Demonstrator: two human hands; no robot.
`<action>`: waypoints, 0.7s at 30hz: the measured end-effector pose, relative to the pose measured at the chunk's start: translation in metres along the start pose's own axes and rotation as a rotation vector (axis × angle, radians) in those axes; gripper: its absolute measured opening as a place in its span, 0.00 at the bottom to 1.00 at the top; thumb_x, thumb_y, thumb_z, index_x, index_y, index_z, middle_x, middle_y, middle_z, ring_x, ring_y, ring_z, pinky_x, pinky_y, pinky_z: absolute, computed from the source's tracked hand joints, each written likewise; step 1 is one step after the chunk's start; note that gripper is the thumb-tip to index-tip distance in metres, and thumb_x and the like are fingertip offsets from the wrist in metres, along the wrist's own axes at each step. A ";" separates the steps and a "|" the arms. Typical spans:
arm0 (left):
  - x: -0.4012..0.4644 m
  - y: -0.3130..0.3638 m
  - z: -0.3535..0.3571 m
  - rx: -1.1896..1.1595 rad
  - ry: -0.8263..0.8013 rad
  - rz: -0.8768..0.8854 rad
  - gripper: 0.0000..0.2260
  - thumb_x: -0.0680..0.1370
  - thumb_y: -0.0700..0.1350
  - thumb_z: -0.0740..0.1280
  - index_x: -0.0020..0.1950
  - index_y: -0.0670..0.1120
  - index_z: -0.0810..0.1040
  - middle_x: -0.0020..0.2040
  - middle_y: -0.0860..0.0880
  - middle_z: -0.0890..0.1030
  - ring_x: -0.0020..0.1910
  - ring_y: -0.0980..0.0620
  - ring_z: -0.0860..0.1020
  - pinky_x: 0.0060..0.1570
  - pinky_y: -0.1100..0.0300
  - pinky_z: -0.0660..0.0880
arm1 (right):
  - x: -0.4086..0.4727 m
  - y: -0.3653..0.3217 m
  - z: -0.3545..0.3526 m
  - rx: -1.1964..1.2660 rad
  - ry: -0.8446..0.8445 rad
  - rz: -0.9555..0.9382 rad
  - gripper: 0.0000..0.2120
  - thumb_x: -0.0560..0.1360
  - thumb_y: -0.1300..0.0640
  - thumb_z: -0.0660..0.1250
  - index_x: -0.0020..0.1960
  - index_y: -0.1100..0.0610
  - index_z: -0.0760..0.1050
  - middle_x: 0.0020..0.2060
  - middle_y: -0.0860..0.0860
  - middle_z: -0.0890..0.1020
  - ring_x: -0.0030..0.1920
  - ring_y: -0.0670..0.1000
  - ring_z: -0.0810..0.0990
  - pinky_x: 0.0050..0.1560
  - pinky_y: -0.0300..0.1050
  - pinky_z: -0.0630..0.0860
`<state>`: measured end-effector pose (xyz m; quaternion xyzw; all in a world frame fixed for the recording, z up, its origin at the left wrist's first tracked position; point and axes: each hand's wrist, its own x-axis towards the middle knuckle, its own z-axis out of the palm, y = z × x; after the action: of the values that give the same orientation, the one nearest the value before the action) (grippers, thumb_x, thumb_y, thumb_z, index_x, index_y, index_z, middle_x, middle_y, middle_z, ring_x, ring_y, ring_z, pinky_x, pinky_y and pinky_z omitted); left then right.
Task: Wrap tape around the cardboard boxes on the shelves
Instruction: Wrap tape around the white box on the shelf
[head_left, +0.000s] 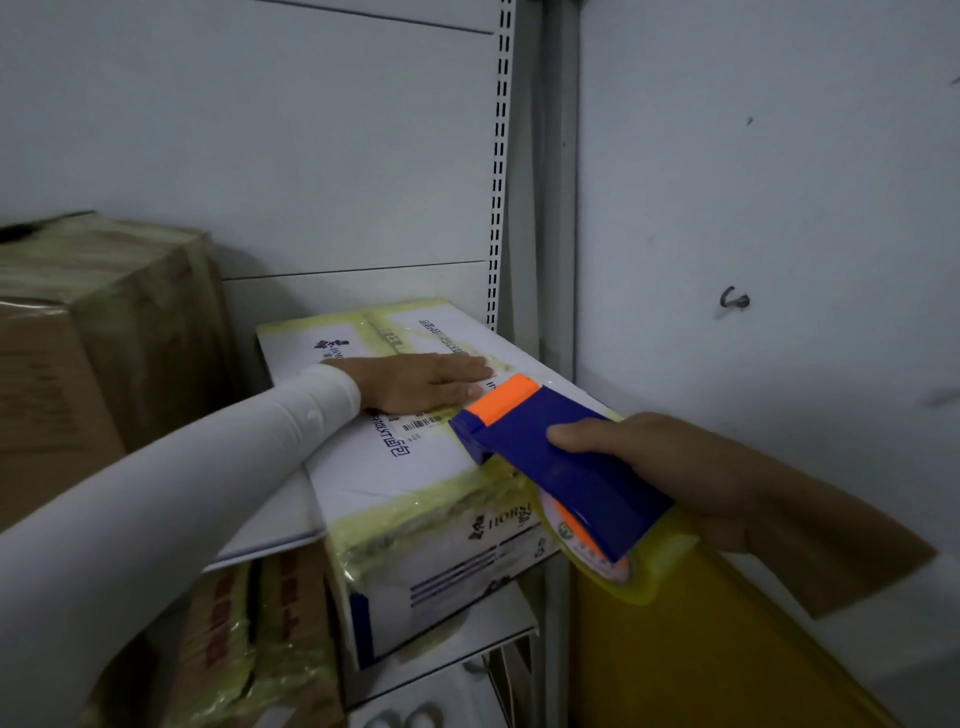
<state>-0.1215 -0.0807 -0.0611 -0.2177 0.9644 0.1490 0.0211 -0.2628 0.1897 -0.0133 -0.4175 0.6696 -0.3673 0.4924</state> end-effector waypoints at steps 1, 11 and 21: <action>0.000 0.002 -0.001 0.030 -0.001 -0.013 0.34 0.75 0.70 0.50 0.77 0.55 0.57 0.77 0.56 0.57 0.76 0.58 0.53 0.75 0.56 0.49 | 0.001 0.001 -0.001 -0.002 0.003 -0.005 0.19 0.72 0.43 0.69 0.54 0.57 0.79 0.43 0.53 0.87 0.40 0.51 0.85 0.38 0.42 0.79; -0.020 0.023 0.017 -0.112 -0.010 0.057 0.26 0.77 0.68 0.49 0.74 0.63 0.60 0.74 0.62 0.63 0.74 0.60 0.59 0.74 0.49 0.55 | 0.002 0.004 0.006 0.022 0.045 -0.013 0.20 0.72 0.45 0.70 0.55 0.58 0.79 0.41 0.54 0.87 0.36 0.50 0.84 0.34 0.42 0.78; -0.025 0.016 0.010 -0.111 -0.041 -0.039 0.27 0.78 0.67 0.48 0.76 0.60 0.58 0.75 0.63 0.59 0.74 0.59 0.56 0.73 0.59 0.48 | -0.048 0.010 0.017 0.046 0.055 0.006 0.18 0.72 0.46 0.70 0.53 0.59 0.80 0.43 0.56 0.87 0.38 0.52 0.84 0.39 0.44 0.80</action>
<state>-0.1063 -0.0536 -0.0640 -0.2343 0.9495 0.2064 0.0316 -0.2406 0.2365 -0.0099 -0.3940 0.6754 -0.3925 0.4843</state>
